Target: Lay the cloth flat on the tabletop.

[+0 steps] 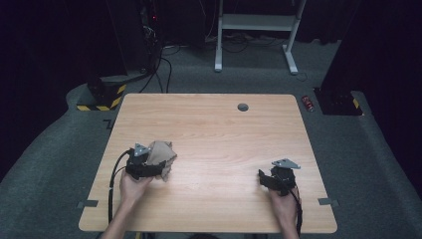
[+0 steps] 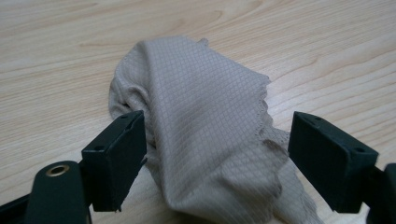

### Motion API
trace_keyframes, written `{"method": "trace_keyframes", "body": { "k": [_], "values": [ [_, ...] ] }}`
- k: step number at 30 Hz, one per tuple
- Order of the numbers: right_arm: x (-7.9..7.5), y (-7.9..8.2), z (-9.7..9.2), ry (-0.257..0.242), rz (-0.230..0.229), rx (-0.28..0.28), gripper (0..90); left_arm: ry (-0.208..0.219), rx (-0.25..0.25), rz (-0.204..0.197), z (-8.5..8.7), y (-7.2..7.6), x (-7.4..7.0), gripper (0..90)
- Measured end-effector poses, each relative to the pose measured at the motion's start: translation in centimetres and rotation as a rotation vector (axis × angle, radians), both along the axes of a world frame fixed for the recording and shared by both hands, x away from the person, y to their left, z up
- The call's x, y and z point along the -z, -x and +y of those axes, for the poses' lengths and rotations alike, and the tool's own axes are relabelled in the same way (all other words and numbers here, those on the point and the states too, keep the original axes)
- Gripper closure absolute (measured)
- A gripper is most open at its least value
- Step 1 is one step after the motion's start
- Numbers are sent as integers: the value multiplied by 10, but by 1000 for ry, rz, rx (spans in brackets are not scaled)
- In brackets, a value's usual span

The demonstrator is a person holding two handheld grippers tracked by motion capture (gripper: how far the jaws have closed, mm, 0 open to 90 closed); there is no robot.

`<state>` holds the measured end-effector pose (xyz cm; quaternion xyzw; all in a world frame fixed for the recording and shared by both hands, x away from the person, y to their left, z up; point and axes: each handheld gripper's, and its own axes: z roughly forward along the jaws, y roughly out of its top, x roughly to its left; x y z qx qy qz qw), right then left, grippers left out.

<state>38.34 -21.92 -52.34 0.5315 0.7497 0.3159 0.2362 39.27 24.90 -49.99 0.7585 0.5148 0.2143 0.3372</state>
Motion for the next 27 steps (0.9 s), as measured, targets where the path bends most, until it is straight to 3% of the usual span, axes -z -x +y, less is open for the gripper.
{"method": "trace_keyframes", "body": {
  "k": [12, 18, 27],
  "values": [
    [0, 0, 1, -4, 2, -1, 281, -14, -16, 43, -3, -11, 15, 324],
    [0, 0, 1, -4, 2, -1, 281, -51, -25, 43, -2, -12, 16, 452],
    [0, 0, 1, -4, 2, -1, 281, -63, -16, 24, 1, -11, 15, 702]
  ]
}}
